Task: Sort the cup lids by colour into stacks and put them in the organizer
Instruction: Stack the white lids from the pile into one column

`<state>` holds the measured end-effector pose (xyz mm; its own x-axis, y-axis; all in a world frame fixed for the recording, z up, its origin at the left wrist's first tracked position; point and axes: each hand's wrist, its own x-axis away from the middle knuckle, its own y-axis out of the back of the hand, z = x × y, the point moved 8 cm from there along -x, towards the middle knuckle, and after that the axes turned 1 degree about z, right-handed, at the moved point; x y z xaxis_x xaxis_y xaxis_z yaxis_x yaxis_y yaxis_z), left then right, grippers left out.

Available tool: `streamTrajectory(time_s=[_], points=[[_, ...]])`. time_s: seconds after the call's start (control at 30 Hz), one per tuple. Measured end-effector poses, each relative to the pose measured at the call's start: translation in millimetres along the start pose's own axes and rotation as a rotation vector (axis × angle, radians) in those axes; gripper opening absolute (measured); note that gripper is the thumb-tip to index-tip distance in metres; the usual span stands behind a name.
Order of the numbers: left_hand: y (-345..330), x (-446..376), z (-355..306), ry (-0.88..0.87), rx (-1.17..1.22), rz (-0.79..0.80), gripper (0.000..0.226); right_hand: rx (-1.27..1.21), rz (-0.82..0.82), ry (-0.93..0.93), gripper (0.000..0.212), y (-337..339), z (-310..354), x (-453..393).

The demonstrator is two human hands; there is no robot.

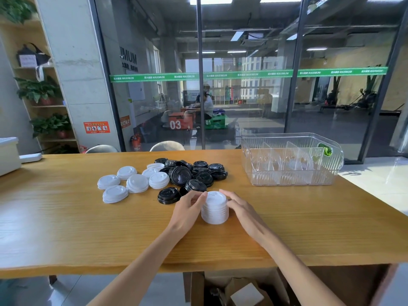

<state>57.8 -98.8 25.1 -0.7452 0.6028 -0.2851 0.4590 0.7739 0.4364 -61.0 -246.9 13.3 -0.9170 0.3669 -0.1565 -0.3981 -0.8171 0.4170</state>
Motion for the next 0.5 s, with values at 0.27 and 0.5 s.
streamTrajectory(time_s=[0.27,0.5], points=[[-0.3,-2.9,0.9,-0.005,-0.047,-0.012,0.03,0.107,-0.098,0.025,0.026,3.1,10.5,0.3],[-1.2,-5.4,1.7,0.015,-0.069,0.002,0.026,0.205,-0.125,0.031,0.023,-0.2,9.5,-2.3]])
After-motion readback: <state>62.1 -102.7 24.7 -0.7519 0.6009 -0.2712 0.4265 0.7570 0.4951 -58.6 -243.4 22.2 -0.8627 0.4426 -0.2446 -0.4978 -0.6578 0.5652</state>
